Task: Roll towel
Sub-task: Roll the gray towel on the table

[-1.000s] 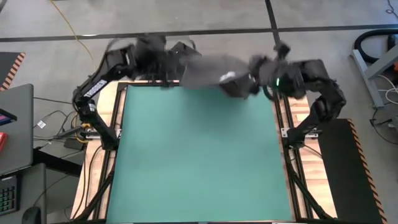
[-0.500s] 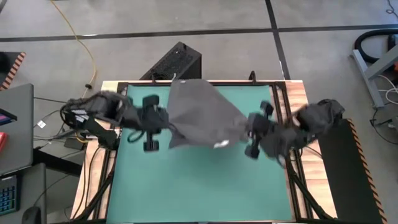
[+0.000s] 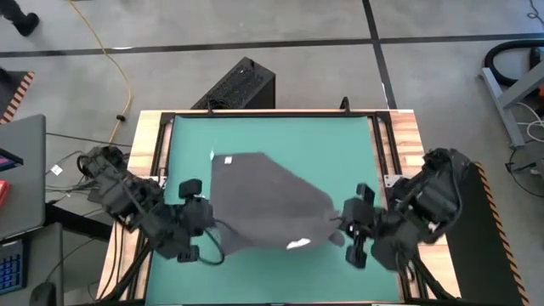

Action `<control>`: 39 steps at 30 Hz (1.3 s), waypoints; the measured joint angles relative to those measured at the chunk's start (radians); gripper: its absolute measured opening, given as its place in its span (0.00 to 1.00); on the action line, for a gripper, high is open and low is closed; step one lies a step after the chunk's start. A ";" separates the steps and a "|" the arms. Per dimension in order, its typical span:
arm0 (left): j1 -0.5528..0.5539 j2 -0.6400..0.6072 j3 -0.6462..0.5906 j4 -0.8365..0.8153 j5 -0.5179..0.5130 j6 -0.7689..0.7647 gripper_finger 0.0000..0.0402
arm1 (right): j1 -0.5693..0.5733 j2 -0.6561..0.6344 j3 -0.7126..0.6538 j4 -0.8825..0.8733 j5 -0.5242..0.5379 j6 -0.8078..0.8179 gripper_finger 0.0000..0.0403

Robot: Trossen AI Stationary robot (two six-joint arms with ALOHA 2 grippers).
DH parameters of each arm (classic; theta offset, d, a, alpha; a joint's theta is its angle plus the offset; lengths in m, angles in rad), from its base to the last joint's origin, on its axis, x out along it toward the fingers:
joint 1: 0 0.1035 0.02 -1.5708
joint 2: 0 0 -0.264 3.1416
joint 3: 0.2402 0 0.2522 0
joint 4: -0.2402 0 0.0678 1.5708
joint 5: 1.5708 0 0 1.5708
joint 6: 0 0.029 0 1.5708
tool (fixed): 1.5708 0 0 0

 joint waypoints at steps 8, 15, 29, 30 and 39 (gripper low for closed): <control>0.083 -0.052 0.012 -0.105 -0.515 0.267 0.00 | -0.247 0.011 0.001 -0.003 0.328 -0.252 0.02; 0.398 -0.151 0.013 -0.038 -0.745 0.647 0.00 | -0.630 -0.025 0.026 0.093 0.405 -0.768 0.02; 1.051 -0.181 0.013 1.130 -0.122 1.795 0.00 | -1.054 -0.024 0.222 1.054 0.281 -1.885 0.02; 1.053 -0.180 0.012 1.191 -0.112 1.862 0.00 | -1.050 -0.023 0.233 1.074 0.282 -1.921 0.02; 0.984 -0.209 0.014 0.893 -0.073 1.550 0.00 | -0.818 -0.046 0.240 0.757 0.434 -1.719 0.02</control>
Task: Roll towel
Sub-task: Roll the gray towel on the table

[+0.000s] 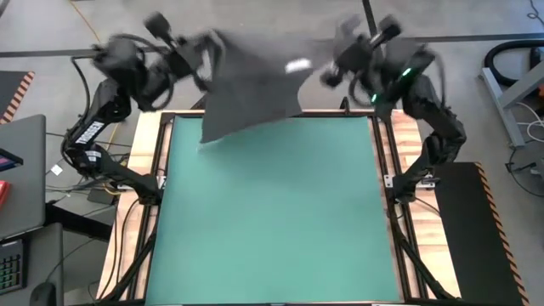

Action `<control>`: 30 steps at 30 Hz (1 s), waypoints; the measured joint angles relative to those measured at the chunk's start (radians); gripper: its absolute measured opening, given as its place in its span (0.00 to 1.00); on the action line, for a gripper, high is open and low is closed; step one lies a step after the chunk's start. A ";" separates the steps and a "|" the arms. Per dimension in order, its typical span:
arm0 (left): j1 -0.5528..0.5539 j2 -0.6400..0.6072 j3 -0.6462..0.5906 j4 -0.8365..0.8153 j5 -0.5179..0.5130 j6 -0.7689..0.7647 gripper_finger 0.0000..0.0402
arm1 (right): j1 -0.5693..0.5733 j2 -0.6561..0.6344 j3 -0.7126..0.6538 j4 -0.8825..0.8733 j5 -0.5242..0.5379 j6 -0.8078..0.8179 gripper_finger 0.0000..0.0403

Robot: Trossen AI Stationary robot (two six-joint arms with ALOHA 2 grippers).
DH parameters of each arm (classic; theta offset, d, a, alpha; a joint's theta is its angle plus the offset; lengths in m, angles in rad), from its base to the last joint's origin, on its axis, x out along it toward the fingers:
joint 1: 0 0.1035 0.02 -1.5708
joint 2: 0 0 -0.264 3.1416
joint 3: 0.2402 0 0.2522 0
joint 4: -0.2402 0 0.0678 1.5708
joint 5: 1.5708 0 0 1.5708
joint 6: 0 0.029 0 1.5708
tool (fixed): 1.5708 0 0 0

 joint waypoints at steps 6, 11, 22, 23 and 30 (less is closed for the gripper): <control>-0.105 -0.001 -0.039 -0.527 0.121 -0.448 0.00 | 0.276 0.009 -0.001 -0.628 0.070 0.694 0.02; -0.266 0.000 -0.153 -0.692 0.238 -0.772 0.00 | 0.498 0.047 -0.023 -0.887 -0.017 1.279 0.02; -0.779 0.000 -0.505 -0.601 0.422 -1.265 0.00 | 0.798 0.184 -0.219 -0.898 -0.290 1.942 0.02; -0.822 0.000 -0.540 -0.575 0.421 -1.300 0.00 | 0.814 0.201 -0.237 -0.897 -0.324 1.983 0.02; -1.017 0.000 -0.762 -0.305 0.399 -1.479 0.00 | 0.868 0.372 -0.283 -0.898 -0.560 2.148 0.02</control>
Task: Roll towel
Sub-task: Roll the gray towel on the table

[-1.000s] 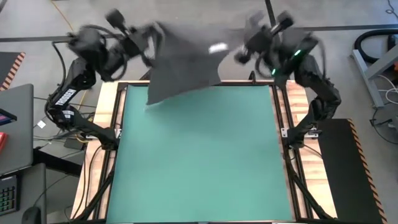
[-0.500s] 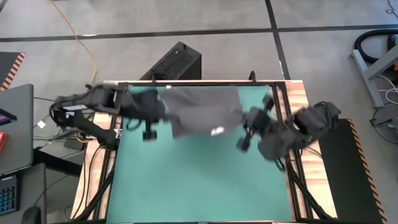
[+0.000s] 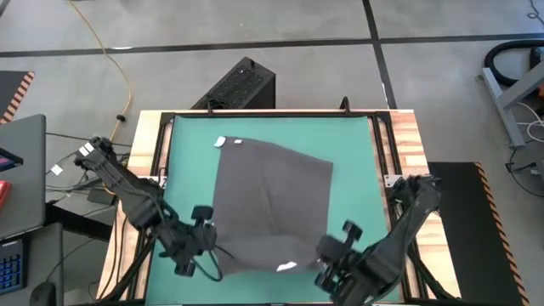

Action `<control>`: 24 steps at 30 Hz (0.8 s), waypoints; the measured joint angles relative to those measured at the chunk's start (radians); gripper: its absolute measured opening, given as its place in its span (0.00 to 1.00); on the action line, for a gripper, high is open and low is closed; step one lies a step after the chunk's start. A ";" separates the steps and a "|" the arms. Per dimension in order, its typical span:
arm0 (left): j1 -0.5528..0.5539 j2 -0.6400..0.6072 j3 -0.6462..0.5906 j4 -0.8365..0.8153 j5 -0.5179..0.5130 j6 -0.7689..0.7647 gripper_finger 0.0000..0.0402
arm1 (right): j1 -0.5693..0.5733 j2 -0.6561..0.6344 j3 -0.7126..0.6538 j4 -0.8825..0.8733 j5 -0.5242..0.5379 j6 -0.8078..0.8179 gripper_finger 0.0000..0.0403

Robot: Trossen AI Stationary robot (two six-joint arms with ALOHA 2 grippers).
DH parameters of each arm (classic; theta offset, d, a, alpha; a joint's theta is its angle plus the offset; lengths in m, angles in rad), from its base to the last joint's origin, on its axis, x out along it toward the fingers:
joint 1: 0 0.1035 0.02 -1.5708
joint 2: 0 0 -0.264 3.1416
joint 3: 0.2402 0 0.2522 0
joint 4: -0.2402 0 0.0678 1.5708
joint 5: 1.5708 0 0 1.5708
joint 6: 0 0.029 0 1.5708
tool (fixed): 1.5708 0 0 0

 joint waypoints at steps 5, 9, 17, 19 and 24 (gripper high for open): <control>-0.050 0.000 -0.101 0.083 0.039 -0.182 0.00 | 0.003 0.078 0.000 0.061 -0.144 0.008 0.02; -0.107 0.000 -0.118 0.117 0.079 -0.300 0.00 | 0.024 0.084 0.000 0.130 -0.166 0.043 0.02; -0.259 0.000 -0.087 0.114 0.036 -0.470 0.00 | 0.067 0.041 0.001 0.078 -0.150 0.204 0.02; -0.283 0.000 -0.079 0.112 -0.007 -0.488 0.00 | 0.074 0.040 0.004 0.059 -0.150 0.230 0.02; -0.305 0.000 -0.076 0.134 -0.037 -0.575 0.00 | 0.075 0.040 0.017 0.157 -0.155 0.182 0.02</control>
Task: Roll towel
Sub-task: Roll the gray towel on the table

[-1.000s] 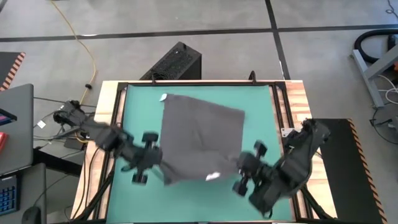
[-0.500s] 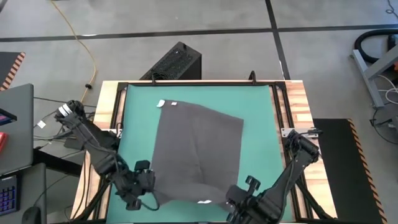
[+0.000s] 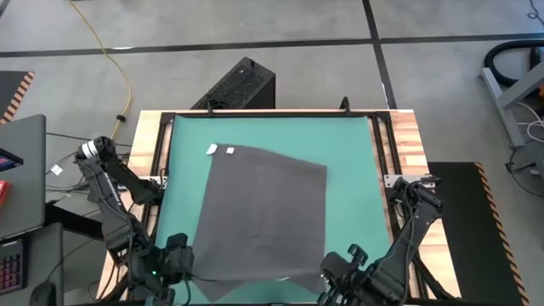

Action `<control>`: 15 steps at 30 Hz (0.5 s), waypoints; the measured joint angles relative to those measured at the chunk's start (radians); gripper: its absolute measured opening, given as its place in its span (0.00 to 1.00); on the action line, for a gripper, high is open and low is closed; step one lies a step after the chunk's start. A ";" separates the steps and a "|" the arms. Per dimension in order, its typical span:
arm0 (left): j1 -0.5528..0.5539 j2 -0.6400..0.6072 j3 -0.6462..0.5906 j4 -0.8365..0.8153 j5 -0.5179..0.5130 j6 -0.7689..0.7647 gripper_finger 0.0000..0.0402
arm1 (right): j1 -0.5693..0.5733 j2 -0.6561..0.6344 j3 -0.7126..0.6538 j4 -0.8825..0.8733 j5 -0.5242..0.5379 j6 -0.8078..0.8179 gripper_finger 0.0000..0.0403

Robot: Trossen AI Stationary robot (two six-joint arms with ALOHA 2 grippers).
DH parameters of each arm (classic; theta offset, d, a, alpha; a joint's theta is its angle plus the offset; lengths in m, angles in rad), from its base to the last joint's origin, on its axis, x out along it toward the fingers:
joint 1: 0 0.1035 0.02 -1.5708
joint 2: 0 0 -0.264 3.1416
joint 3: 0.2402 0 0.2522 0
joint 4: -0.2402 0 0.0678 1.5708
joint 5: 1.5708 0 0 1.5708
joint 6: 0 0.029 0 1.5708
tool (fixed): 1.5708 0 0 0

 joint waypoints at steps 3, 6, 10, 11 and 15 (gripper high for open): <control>-0.019 0.000 0.000 0.077 0.002 -0.043 0.00 | 0.000 0.000 0.008 0.136 -0.003 -0.101 0.02; -0.036 0.000 0.002 0.102 -0.063 0.017 0.00 | -0.001 0.000 0.009 0.138 0.040 -0.129 0.02; -0.035 0.000 0.002 0.077 -0.070 0.031 0.00 | -0.027 0.000 0.009 0.106 0.031 -0.133 0.02; -0.035 0.004 0.002 0.069 -0.052 0.013 0.00 | -0.031 0.000 0.009 0.107 0.021 -0.138 0.02; -0.073 0.029 0.001 0.076 0.000 -0.056 0.00 | -0.027 0.000 0.008 0.161 -0.012 -0.147 0.02</control>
